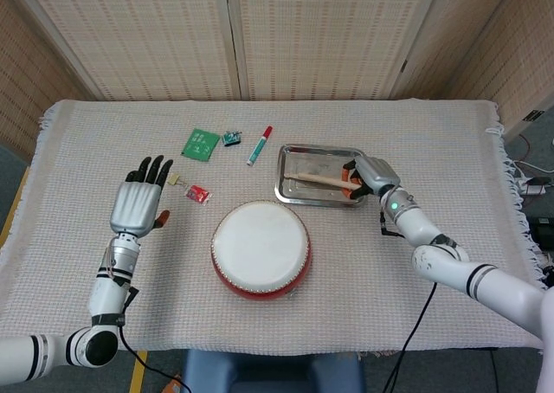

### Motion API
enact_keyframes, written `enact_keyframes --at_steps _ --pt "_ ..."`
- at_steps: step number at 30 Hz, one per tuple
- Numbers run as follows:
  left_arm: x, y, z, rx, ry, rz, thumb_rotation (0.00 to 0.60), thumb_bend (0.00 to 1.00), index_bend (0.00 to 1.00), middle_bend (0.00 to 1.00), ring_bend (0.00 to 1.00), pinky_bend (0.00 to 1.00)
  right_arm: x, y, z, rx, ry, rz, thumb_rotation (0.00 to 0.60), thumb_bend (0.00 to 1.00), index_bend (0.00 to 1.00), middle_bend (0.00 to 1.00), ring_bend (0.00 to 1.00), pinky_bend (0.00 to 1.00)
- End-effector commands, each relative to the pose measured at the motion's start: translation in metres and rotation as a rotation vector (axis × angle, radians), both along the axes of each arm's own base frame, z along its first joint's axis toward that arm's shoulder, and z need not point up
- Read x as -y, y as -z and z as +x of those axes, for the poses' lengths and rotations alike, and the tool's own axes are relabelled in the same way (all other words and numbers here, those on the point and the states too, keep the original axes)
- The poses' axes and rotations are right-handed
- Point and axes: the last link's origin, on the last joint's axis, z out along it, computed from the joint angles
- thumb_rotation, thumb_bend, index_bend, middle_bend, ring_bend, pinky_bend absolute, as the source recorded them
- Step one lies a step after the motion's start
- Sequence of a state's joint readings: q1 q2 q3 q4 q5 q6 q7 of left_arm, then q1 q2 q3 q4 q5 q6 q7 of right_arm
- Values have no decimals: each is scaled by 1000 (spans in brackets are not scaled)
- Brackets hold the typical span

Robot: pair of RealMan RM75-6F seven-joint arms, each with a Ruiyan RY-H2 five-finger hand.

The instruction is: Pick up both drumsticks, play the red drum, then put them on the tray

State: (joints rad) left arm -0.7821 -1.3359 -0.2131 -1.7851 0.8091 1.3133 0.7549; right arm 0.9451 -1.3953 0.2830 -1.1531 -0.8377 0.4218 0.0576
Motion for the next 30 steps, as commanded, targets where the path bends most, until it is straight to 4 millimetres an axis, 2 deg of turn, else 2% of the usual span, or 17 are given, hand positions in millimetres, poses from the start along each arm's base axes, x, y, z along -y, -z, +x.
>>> enact_keyframes --at_steps 1,12,17,20,22,30 --pt "-1 0 -2 4 -5 -1 600 262 0 0 0 224 8 23 -5 -33 0 41 600 361 1000 916 829 837" --pt "-3 0 -5 16 -15 -13 600 263 0 0 0 216 23 53 -6 -46 10 43 600 329 1000 916 808 837" --pt "-5 0 -8 16 -24 -19 600 263 0 0 0 216 28 67 -1 -58 3 54 600 320 965 916 749 813" --pt "-5 0 -10 15 -29 -21 600 263 0 0 0 216 31 71 2 -71 2 52 600 308 887 890 664 758" --pt "-5 0 -12 17 -34 -22 600 263 0 0 0 216 34 73 4 -78 -6 40 600 295 830 836 609 716" --pt "-5 -2 -18 23 -47 -21 600 262 0 0 0 198 40 78 11 -72 -18 18 600 202 483 539 345 498"
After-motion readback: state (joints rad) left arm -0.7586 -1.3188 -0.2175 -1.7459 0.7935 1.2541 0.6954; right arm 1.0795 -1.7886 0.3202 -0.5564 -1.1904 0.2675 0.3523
